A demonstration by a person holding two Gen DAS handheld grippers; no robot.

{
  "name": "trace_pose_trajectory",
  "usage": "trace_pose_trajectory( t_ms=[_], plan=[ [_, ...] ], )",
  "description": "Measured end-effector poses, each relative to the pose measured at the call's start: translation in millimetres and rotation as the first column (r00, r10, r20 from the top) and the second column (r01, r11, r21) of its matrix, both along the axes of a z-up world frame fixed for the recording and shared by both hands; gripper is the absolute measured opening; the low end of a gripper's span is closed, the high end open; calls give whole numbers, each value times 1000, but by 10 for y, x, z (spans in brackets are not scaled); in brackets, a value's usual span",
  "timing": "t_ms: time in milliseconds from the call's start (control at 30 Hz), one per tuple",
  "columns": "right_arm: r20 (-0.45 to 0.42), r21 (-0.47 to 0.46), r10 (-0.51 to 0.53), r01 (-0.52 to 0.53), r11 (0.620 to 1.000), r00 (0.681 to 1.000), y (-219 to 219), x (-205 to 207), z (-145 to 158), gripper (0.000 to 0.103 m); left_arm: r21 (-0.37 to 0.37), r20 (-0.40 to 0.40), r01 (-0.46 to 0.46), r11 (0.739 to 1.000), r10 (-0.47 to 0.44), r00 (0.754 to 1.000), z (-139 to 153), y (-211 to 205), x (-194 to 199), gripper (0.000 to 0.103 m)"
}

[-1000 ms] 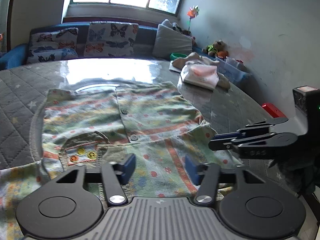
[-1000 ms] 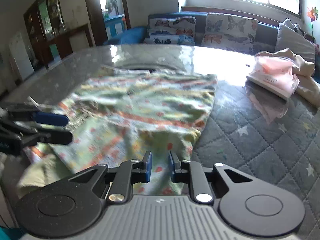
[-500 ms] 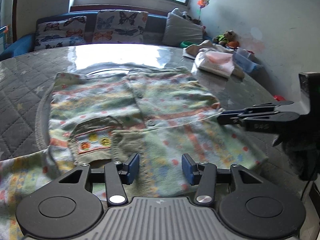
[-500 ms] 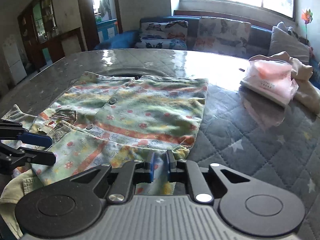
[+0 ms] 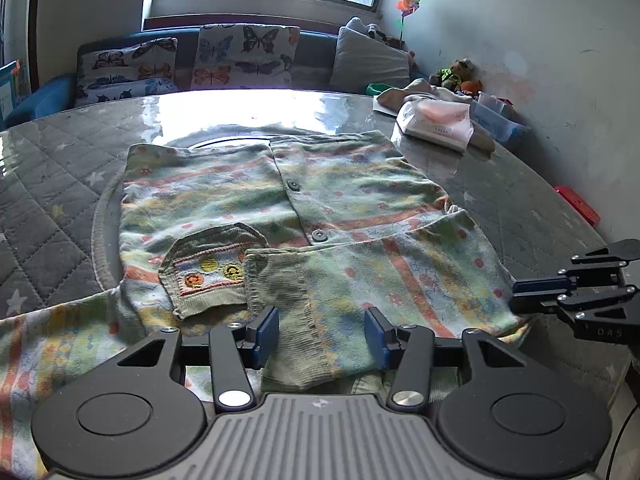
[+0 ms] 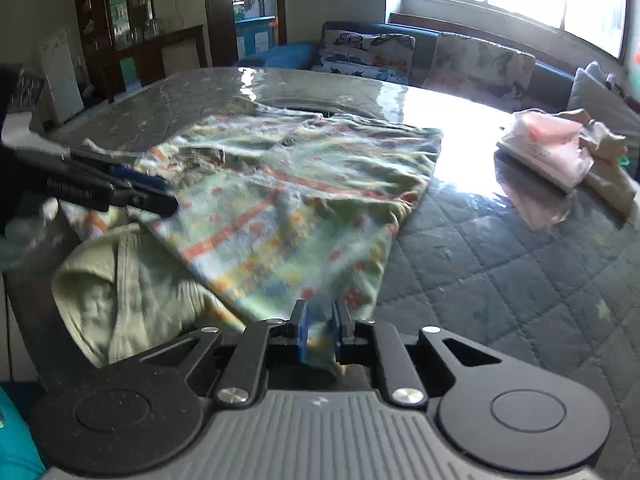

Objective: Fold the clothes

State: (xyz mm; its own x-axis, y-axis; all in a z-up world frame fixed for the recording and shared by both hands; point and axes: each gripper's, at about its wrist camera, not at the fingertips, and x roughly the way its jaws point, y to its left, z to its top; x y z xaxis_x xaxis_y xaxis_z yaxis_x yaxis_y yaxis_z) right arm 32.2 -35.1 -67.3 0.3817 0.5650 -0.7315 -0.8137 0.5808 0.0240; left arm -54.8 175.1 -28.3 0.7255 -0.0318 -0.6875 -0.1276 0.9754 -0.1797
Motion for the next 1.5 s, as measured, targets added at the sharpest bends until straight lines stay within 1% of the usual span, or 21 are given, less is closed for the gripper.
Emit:
trace_pose_trajectory(
  t_ms=[100, 167, 300, 433, 533, 600, 700, 800, 867, 967, 1100, 1167, 1367, 1400, 1500],
  plan=[
    [6, 17, 2, -2, 1000, 1000, 13, -16, 84, 12, 4, 9, -16, 1000, 16, 1000, 40, 25, -90, 51],
    [19, 31, 21, -22, 999, 1000, 87, -26, 135, 12, 2, 11, -28, 1000, 28, 1000, 45, 63, -151, 50],
    [8, 33, 49, -50, 998, 999, 246, -30, 74, 12, 1, -12, -78, 997, 78, 997, -5, 150, -265, 50],
    [-8, 13, 61, -61, 998, 998, 399, -59, 3, 12, -7, 5, -130, 991, 130, 991, 39, 256, -461, 50],
    [13, 43, 96, -96, 994, 995, 533, -110, 91, 12, -10, 27, -200, 980, 200, 979, 106, 385, -636, 51],
    [13, 70, 123, -124, 990, 992, 664, -127, 131, 12, -15, 35, -261, 965, 261, 965, 135, 491, -763, 51],
    [12, 85, 155, -156, 984, 988, 828, -165, 123, 15, -15, 41, -359, 933, 359, 932, 167, 655, -980, 51],
    [0, 85, 172, -172, 982, 985, 908, -191, 85, 16, -12, 49, -460, 888, 460, 886, 213, 842, -1224, 52],
    [-8, 84, 183, -182, 980, 983, 961, -209, 60, 20, -7, 57, -528, 849, 528, 848, 241, 976, -1380, 52],
    [-19, 84, 200, -198, 977, 980, 1042, -235, 22, 20, -1, 55, -617, 787, 616, 785, 245, 1177, -1558, 53],
    [-23, 82, 214, -211, 974, 977, 1063, -265, 27, 21, 1, 42, -710, 704, 710, 703, 200, 1400, -1719, 53],
    [-21, 79, 216, -214, 974, 976, 1043, -278, 39, 22, -18, 31, -742, 670, 742, 670, 166, 1493, -1754, 53],
    [-24, 86, 214, -212, 974, 976, 1028, -303, 55, 23, -26, 20, -792, 610, 792, 610, 96, 1662, -1705, 53],
    [-24, 89, 216, -213, 973, 976, 1023, -308, 62, 24, -29, 16, -798, 602, 798, 602, 84, 1689, -1690, 53],
    [-18, 98, 214, -211, 973, 977, 1004, -321, 90, 28, -34, -2, -810, 586, 810, 586, 38, 1739, -1668, 52]
  ],
)
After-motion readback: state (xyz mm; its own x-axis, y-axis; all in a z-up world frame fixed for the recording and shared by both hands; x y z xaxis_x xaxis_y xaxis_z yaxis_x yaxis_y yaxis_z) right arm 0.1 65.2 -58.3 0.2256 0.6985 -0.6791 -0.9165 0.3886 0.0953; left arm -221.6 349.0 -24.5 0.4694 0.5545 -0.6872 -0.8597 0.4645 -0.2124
